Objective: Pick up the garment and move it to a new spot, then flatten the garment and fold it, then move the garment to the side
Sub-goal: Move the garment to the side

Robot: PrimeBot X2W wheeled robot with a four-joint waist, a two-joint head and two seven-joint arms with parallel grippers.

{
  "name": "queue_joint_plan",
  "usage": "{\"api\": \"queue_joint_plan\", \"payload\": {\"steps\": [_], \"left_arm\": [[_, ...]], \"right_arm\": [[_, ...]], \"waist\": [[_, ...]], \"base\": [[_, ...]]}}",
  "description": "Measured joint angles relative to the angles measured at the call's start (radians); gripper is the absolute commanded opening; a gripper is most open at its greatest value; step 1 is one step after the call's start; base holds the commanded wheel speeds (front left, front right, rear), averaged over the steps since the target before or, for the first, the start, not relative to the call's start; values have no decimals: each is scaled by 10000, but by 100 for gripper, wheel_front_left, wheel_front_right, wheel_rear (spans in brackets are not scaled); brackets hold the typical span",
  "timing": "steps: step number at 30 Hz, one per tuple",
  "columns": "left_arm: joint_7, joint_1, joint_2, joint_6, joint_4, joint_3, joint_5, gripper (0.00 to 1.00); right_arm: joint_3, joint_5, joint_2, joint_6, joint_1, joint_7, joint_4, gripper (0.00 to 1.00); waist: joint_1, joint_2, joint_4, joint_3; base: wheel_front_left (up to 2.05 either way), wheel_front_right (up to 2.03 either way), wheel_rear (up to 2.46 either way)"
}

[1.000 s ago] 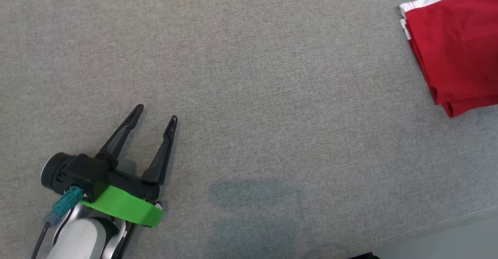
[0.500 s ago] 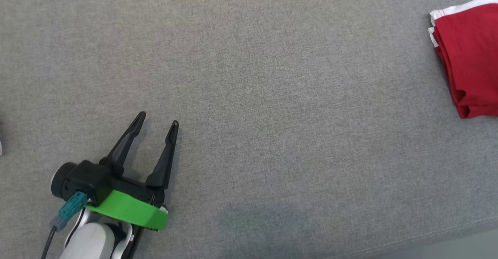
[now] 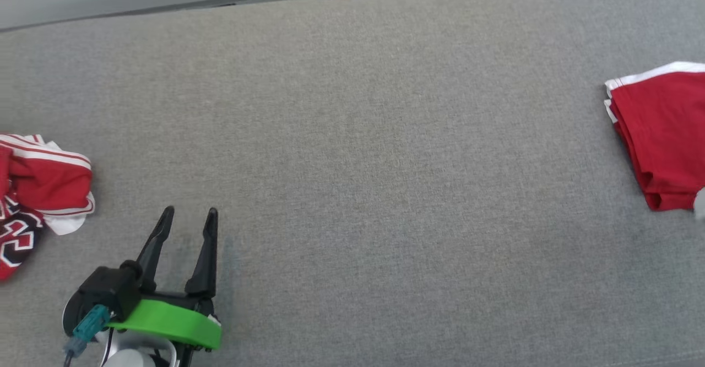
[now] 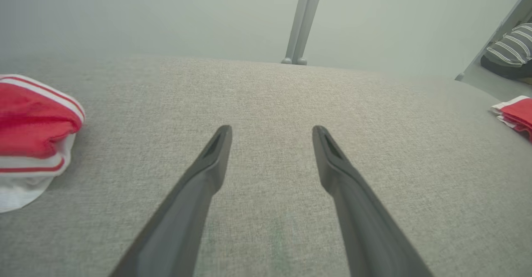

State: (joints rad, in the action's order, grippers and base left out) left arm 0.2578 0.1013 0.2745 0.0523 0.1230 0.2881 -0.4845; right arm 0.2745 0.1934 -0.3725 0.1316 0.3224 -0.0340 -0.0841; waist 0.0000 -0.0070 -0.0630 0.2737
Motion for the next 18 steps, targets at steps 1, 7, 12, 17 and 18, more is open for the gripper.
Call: {"api": "queue_joint_plan", "payload": {"steps": [1,7,12,17,18], "left_arm": [[2,-81,2,0,127,-100,21,100],[38,-623,-261,25,328,-1266,368,100],[46,-1058,-667,217,483,-1979,715,100],[48,-1395,-1009,458,811,-2452,1110,100],[46,-1448,-1070,500,838,-2541,1166,100]], "right_arm": [[-81,-203,148,0,-343,257,244,100],[-947,-1154,1574,-4,-2312,1722,1072,100],[-1611,-1820,2508,0,-3137,2654,416,100],[-1551,-2025,3018,0,-3769,2926,-382,100],[-1505,-2069,3064,-2,-3852,2926,-405,100]], "waist": [[0,0,87,-152],[0,0,695,-1091],[0,0,1013,-1603],[0,0,1206,-2039],[0,0,1232,-2112]], "base": [[0,0,0],[0,0,0],[0,0,0],[0,0,0],[0,0,0]]}}
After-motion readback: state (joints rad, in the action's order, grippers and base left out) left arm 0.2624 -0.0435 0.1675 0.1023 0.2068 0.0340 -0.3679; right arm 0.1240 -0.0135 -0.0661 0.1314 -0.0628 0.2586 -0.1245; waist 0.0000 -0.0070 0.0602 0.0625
